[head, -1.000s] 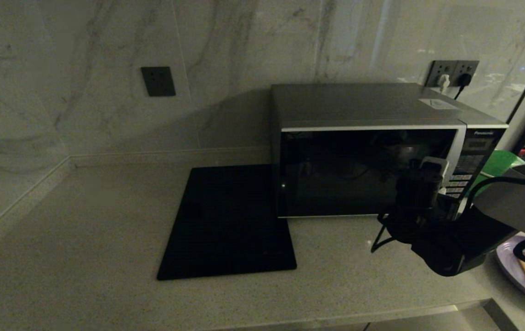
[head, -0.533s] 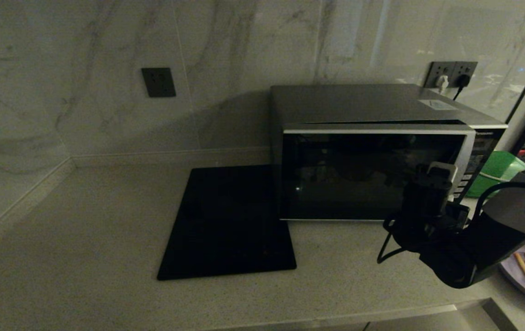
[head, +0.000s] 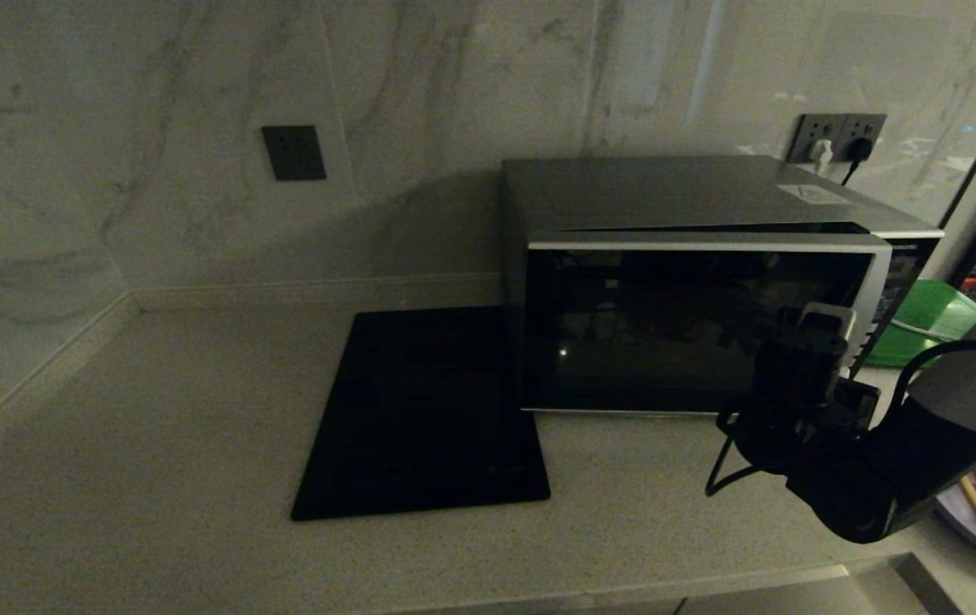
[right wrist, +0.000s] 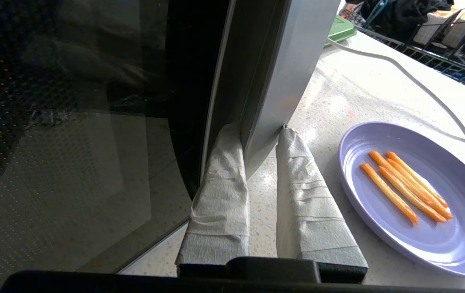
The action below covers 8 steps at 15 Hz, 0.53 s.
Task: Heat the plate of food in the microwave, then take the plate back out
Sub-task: Open the microwave oven
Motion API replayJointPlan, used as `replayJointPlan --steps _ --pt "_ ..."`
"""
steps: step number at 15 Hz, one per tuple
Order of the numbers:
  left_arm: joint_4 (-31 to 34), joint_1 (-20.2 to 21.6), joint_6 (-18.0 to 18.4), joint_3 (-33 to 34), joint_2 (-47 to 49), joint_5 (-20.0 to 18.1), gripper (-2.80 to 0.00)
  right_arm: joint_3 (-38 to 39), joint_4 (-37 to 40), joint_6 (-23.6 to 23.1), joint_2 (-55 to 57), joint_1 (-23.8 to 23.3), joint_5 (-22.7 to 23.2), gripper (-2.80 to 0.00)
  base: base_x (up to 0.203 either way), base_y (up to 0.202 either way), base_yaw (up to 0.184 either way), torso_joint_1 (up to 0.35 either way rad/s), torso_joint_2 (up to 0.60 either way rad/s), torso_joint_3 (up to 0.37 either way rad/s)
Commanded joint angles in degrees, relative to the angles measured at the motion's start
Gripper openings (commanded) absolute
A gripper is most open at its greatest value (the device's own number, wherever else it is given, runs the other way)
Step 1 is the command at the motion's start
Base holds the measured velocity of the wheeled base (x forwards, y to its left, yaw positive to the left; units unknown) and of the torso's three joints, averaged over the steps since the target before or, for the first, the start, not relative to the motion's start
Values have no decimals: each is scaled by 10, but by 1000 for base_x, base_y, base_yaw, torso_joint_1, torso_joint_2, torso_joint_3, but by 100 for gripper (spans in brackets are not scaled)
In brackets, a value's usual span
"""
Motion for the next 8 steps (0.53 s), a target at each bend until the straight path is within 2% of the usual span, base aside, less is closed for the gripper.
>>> replayJointPlan --steps 1,7,8 --pt "0 0 -1 0 0 0 -280 -4 -5 -2 -3 5 -1 -280 0 0 0 0 0 0" --pt "0 0 -1 0 0 1 -280 0 -4 -2 -2 6 0 -280 0 0 0 0 0 0" --pt "0 0 0 0 0 1 -280 0 -4 -3 2 6 0 0 0 0 0 0 0 0"
